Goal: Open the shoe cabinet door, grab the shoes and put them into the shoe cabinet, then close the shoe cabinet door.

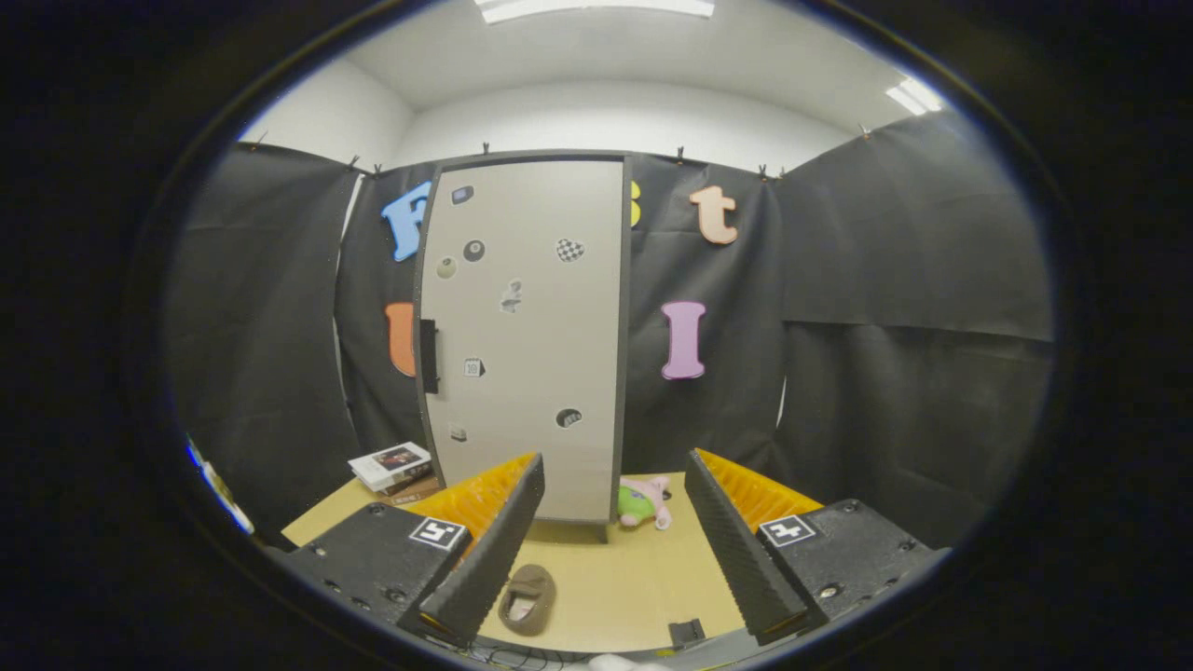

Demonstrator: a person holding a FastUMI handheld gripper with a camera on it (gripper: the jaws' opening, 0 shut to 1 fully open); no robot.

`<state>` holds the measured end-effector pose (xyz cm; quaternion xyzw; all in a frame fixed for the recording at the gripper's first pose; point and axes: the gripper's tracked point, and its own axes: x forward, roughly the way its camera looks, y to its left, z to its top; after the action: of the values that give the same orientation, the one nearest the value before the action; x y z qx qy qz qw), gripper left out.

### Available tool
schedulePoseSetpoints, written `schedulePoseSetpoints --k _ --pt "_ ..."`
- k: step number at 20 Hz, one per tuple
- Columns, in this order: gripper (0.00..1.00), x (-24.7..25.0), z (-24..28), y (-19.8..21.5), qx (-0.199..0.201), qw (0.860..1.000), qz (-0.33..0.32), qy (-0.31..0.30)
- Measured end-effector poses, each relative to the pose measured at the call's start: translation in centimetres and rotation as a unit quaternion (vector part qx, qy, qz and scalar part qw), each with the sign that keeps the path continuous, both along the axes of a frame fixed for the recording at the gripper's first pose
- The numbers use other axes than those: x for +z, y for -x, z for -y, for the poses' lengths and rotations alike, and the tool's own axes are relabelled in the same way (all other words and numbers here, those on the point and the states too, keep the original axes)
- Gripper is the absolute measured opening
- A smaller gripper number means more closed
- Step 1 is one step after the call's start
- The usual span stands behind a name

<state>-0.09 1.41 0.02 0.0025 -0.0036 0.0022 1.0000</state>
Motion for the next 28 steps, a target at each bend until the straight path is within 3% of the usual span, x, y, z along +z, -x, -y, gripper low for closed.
schedulePoseSetpoints --k 5,11,24,28 --pt "1.00 0.4 -0.9 -0.8 0.002 1.000 0.001 0.003" --pt "0.99 1.1 -4.0 -5.3 -0.005 1.000 -0.011 -0.004" --pt "0.99 2.2 -24.1 -21.0 0.152 0.988 -0.022 -0.017" --pt "0.98 2.4 -28.7 -25.5 0.170 0.985 -0.028 -0.012"
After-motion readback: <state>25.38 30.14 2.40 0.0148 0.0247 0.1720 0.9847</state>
